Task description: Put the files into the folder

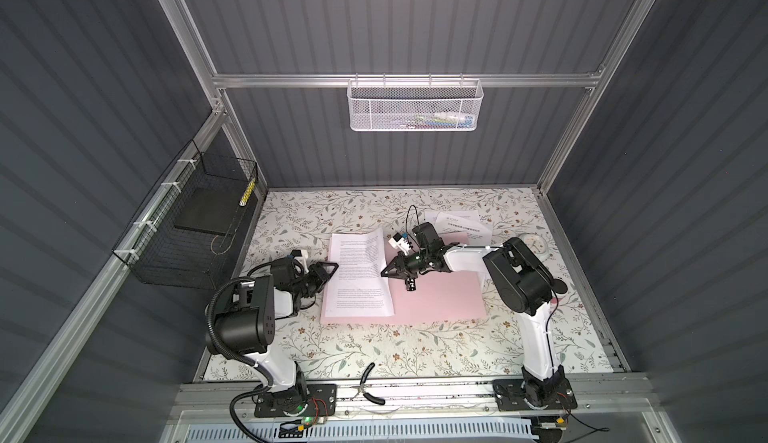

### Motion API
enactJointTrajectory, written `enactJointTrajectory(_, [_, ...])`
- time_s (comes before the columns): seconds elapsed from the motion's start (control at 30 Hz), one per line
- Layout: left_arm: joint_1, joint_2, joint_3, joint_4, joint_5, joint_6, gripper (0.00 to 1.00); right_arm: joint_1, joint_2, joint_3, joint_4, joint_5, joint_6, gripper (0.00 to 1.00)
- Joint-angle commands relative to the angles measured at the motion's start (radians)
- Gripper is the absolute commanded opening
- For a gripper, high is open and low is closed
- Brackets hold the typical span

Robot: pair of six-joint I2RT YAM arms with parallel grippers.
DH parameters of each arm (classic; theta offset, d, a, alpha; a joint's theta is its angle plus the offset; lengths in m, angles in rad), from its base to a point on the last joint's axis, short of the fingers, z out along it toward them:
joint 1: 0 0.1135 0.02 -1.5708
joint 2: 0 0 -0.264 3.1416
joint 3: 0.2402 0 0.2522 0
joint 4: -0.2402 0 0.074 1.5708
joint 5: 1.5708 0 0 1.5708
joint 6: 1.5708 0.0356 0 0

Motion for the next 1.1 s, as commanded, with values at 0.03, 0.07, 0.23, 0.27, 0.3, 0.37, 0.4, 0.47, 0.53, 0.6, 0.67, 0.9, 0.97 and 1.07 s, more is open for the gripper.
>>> enactJointTrajectory(0.03, [-0.008,-0.014,0.016,-0.02,-0.006,0.028,0.57,-0.01,-0.012,0.005,-0.03,0.024,-0.02,0.0])
enactJointTrajectory(0.07, [-0.008,-0.015,0.016,-0.021,-0.008,0.029,0.59,-0.012,-0.012,0.005,-0.037,0.028,-0.021,0.0])
enactJointTrajectory(0.23, [-0.009,-0.008,0.02,-0.015,-0.003,0.022,0.6,-0.008,-0.002,0.006,-0.043,0.034,-0.013,0.0])
enactJointTrajectory(0.27, [-0.009,-0.008,0.019,-0.012,-0.003,0.021,0.6,-0.009,0.0,0.005,-0.041,0.034,-0.011,0.0])
enactJointTrajectory(0.3, [-0.01,-0.009,0.019,-0.012,-0.002,0.021,0.6,-0.007,0.002,0.006,-0.045,0.034,-0.01,0.0])
enactJointTrajectory(0.37, [-0.011,-0.007,0.021,-0.012,-0.002,0.02,0.6,-0.004,0.003,0.003,-0.044,0.036,-0.005,0.0])
enactJointTrajectory(0.4, [-0.012,-0.007,0.022,-0.011,-0.001,0.02,0.6,-0.003,0.002,0.001,-0.043,0.036,-0.004,0.0])
enactJointTrajectory(0.47, [-0.014,-0.005,0.024,-0.01,-0.003,0.019,0.61,0.003,0.002,-0.005,-0.042,0.04,0.009,0.0])
enactJointTrajectory(0.53, [-0.017,-0.005,0.026,-0.011,-0.003,0.019,0.6,0.01,-0.005,-0.025,-0.02,0.039,0.021,0.0])
enactJointTrajectory(0.6, [-0.018,-0.003,0.026,-0.011,-0.005,0.02,0.6,0.015,-0.008,-0.032,-0.024,0.044,0.02,0.0])
enactJointTrajectory(0.67, [-0.02,-0.002,0.026,-0.011,-0.005,0.021,0.6,0.019,-0.002,-0.037,-0.017,0.042,0.025,0.0])
enactJointTrajectory(0.9, [-0.02,-0.009,0.026,-0.02,-0.009,0.027,0.6,0.022,0.008,-0.029,-0.018,0.041,0.025,0.0])
enactJointTrajectory(0.97, [-0.021,-0.008,0.029,-0.023,-0.009,0.027,0.6,0.023,0.009,-0.025,-0.024,0.039,0.021,0.0])
enactJointTrajectory(1.07, [-0.021,-0.003,0.032,-0.025,-0.009,0.028,0.6,0.021,0.008,-0.017,-0.045,0.041,0.003,0.0])
